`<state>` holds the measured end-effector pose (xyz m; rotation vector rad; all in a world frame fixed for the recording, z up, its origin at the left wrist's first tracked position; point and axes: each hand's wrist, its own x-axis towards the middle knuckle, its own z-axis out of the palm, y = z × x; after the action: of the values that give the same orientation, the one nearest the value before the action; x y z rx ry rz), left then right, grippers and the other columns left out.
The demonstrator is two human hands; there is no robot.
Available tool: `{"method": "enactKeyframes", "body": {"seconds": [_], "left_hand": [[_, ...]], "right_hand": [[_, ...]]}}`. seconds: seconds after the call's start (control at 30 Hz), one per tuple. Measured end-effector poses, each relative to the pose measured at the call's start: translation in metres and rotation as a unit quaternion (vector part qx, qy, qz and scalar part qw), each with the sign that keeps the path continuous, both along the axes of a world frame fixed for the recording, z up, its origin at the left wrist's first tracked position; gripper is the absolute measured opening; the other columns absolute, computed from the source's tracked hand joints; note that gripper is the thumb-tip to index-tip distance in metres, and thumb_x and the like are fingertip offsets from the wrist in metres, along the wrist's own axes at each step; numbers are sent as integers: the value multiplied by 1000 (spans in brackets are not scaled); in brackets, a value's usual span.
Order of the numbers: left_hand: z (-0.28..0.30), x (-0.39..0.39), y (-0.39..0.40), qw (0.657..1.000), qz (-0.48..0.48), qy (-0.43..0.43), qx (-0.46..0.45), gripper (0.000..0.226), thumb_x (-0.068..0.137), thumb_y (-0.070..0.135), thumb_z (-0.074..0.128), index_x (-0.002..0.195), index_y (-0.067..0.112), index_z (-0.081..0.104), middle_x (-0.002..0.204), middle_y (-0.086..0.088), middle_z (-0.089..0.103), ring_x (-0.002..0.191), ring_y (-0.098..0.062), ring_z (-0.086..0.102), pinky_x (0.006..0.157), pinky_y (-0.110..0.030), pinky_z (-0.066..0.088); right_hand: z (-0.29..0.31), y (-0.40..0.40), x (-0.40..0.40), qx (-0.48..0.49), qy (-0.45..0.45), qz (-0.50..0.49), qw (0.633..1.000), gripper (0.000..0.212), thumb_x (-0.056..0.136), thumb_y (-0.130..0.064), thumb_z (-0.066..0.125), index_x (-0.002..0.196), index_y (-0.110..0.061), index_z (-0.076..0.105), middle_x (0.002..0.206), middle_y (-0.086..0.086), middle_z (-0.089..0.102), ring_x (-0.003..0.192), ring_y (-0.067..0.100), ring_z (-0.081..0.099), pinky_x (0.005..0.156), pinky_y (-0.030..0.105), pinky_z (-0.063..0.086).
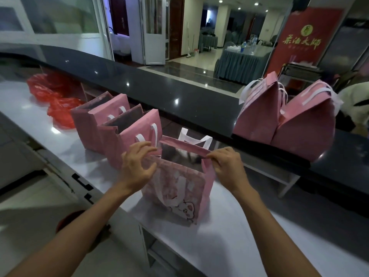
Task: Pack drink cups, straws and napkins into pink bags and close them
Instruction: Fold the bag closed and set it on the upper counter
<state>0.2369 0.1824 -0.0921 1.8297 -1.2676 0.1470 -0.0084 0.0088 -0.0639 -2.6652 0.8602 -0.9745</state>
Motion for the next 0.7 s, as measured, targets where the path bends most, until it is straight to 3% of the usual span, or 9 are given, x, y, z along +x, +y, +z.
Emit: {"method": "enactKeyframes", "body": {"seconds": [0.07,0.13,0.23,0.43,0.53,0.7], "left_hand": [[-2,5,0,999,29,24,-5,58,77,27,72,133,22,60,143,1,52,135,-16,42,110,-48,36],[-1,10,-1,992,24,122,15,72,81,22,79,146,24,47,148,0,47,135,-18,44,111,-43,39],[1,6,-2,971,-19,230,60,78,84,17,80,149,29,39,137,4,56,119,-14,58,98,-33,53],[-6,-6,-1,970,-14,238,57,69,79,17,83,139,30,53,116,6,69,101,-4,67,89,-32,60],[-9,-12,-3,971,-25,233,51,62,76,20,84,132,34,60,117,11,68,99,1,67,90,-34,60],[-11,-17,-10,973,-32,221,54,52,72,31,81,120,44,65,111,13,70,100,-5,68,91,-38,60]], "right_hand": [[11,4,18,15,10,42,999,17,91,-13,70,104,-21,79,103,-6,75,91,18,58,78,44,52],[18,4,37,33,19,70,997,18,94,-19,68,109,-21,77,107,-5,73,93,19,57,81,40,51],[19,-4,65,15,74,79,994,22,93,-25,67,113,-23,76,112,-1,72,99,24,57,84,42,49],[-1,-22,90,-79,217,70,970,33,94,-32,64,126,-26,69,129,-3,62,112,24,49,85,39,42],[-8,-28,96,-76,226,57,969,36,91,-28,66,126,-22,65,125,0,60,113,25,49,84,39,42],[-8,-37,98,-92,232,57,967,33,86,-26,71,113,-13,58,112,5,56,104,28,51,75,39,39]]}}
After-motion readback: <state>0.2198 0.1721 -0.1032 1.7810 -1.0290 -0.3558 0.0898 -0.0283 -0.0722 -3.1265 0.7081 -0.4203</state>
